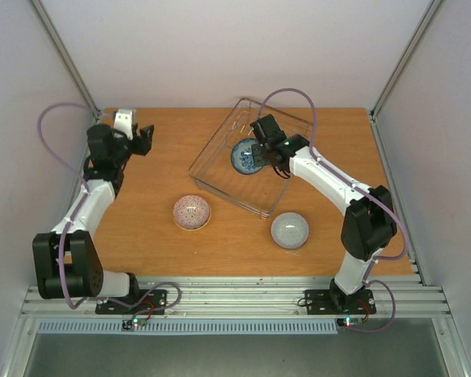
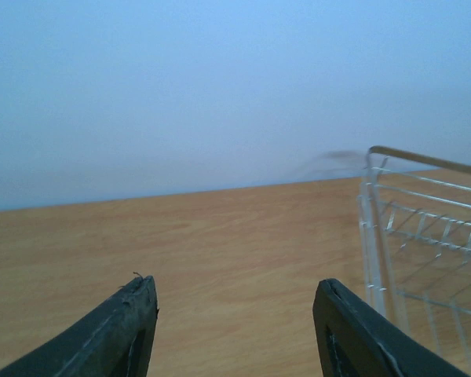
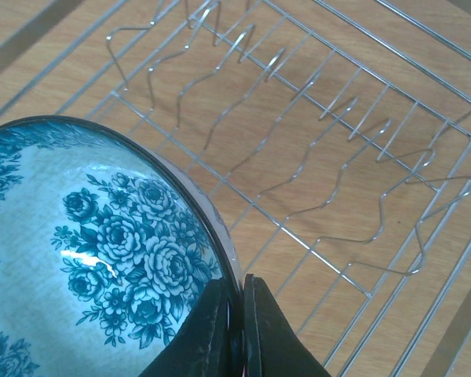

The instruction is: Load the bowls into the dish rack

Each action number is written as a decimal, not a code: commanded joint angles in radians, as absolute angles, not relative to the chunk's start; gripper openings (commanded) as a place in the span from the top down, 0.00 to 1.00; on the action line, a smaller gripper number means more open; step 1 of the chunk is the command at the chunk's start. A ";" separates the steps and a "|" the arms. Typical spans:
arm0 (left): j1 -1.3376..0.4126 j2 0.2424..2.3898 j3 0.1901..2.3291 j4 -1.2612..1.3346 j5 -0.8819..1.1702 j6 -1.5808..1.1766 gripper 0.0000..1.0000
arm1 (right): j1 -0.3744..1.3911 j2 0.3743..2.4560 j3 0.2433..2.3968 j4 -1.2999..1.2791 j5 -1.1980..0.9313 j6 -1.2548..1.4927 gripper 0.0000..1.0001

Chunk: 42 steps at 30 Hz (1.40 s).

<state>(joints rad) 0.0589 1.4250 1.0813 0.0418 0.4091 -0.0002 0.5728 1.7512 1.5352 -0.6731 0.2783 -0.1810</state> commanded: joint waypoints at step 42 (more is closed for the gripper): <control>-0.242 1.518 1.145 -0.330 0.743 0.050 0.50 | 0.699 1.611 1.468 -0.453 0.090 -0.196 0.99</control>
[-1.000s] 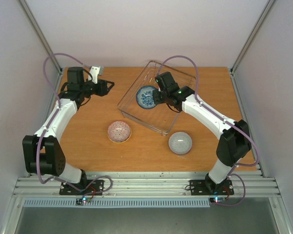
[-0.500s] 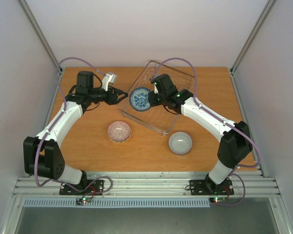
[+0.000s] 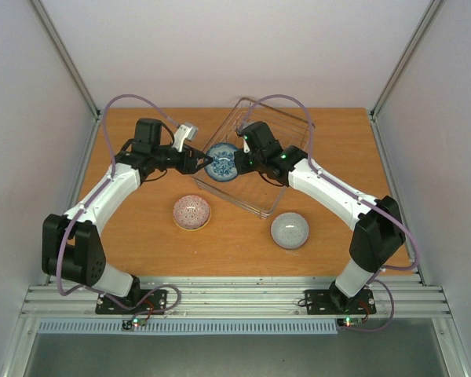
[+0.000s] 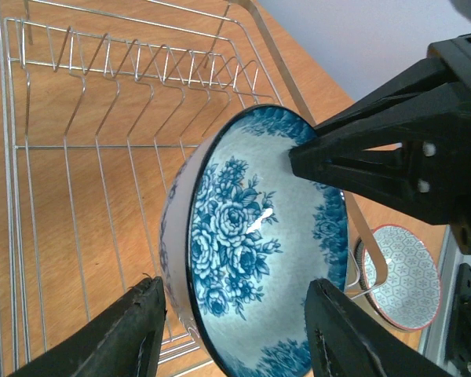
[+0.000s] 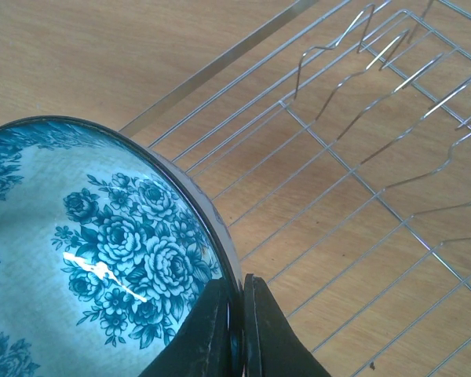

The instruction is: Load the bowls into the dish rack

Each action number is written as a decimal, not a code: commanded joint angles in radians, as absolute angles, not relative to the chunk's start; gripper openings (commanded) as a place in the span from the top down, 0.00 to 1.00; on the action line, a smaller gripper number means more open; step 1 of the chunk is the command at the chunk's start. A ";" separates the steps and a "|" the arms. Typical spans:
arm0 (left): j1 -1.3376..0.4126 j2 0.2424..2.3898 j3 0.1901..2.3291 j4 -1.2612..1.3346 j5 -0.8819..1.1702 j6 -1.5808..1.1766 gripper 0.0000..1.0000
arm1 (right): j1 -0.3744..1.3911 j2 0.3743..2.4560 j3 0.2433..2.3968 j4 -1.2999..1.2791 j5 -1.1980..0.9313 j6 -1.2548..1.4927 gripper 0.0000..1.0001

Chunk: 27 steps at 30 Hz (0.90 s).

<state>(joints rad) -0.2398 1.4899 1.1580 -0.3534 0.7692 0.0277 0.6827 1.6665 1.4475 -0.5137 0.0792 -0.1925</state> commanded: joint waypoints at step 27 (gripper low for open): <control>-0.182 1.557 1.132 -0.328 0.991 0.109 0.99 | 0.715 1.439 1.288 -0.358 -0.019 -0.203 0.03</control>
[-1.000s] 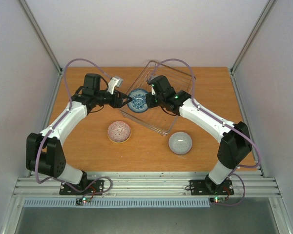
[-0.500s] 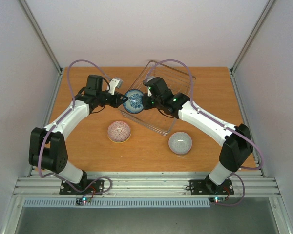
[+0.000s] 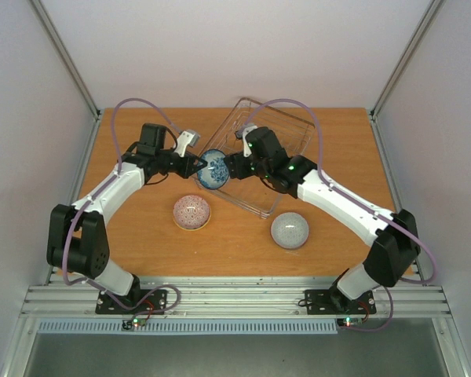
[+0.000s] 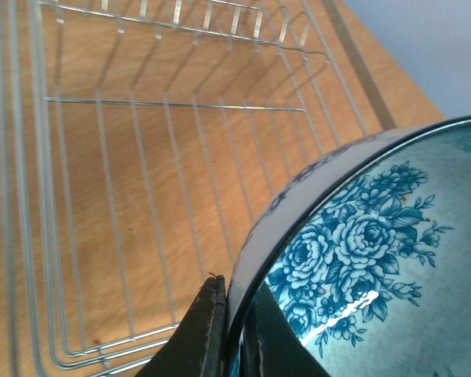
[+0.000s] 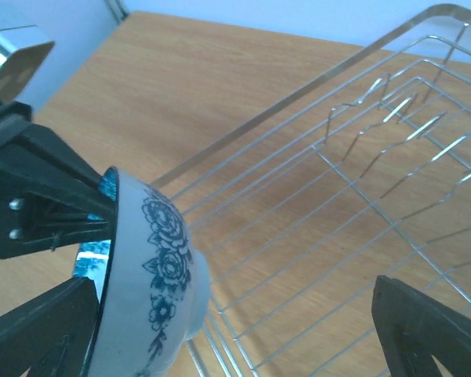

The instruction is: Load the bowls into the dish rack

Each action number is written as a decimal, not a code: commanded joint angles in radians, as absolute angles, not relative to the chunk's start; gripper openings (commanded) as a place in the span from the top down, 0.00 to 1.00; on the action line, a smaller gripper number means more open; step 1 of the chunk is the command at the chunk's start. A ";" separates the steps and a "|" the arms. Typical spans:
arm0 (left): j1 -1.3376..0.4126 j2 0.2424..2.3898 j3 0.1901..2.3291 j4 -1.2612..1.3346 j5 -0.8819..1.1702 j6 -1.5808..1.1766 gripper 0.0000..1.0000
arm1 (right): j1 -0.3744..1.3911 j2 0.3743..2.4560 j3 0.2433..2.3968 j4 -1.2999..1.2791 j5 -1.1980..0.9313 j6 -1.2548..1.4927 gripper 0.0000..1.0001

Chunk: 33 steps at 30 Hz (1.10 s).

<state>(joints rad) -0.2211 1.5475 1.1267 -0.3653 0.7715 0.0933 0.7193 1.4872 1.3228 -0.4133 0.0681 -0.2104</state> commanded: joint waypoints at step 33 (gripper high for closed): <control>-0.112 1.569 1.047 -0.097 1.290 -0.053 1.00 | 0.707 1.466 1.143 -0.040 -0.514 0.117 0.13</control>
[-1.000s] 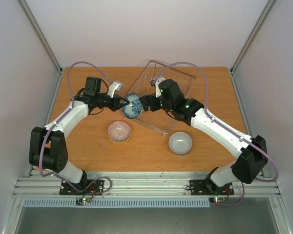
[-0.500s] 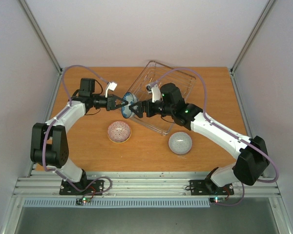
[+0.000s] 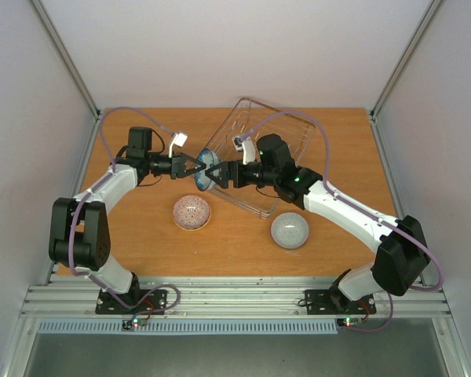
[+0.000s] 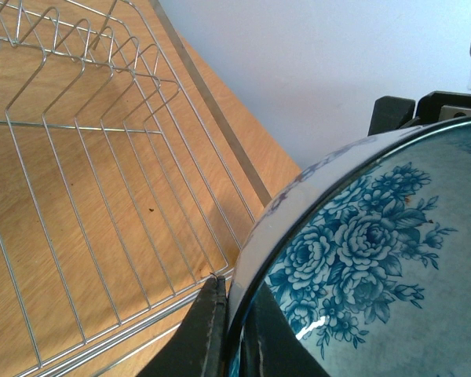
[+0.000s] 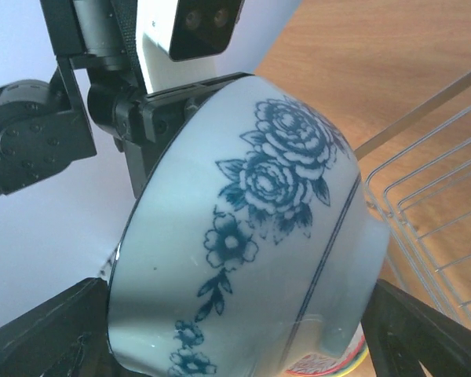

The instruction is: Load the bowls into the dish rack

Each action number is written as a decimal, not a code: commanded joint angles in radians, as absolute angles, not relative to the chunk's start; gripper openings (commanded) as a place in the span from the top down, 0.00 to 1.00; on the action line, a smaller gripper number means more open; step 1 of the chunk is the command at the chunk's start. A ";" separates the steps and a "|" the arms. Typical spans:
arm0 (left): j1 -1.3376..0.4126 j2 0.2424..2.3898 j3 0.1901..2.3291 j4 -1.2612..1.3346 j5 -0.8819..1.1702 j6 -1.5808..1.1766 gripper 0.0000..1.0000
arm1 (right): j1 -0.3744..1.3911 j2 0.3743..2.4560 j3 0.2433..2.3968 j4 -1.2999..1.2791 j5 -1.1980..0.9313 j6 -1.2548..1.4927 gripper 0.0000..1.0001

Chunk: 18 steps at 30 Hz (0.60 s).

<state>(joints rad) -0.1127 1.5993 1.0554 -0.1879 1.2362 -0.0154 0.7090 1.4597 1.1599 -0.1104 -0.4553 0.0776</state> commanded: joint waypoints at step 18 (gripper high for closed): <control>-0.112 1.584 1.048 -0.084 1.232 -0.088 0.79 | 0.706 1.477 1.169 -0.068 -0.461 0.087 0.99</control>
<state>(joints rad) -0.1043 1.5978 1.0393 -0.1150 1.2282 -0.0540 0.6968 1.4734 1.1397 -0.0597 -0.4850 0.1364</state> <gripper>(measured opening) 0.048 0.697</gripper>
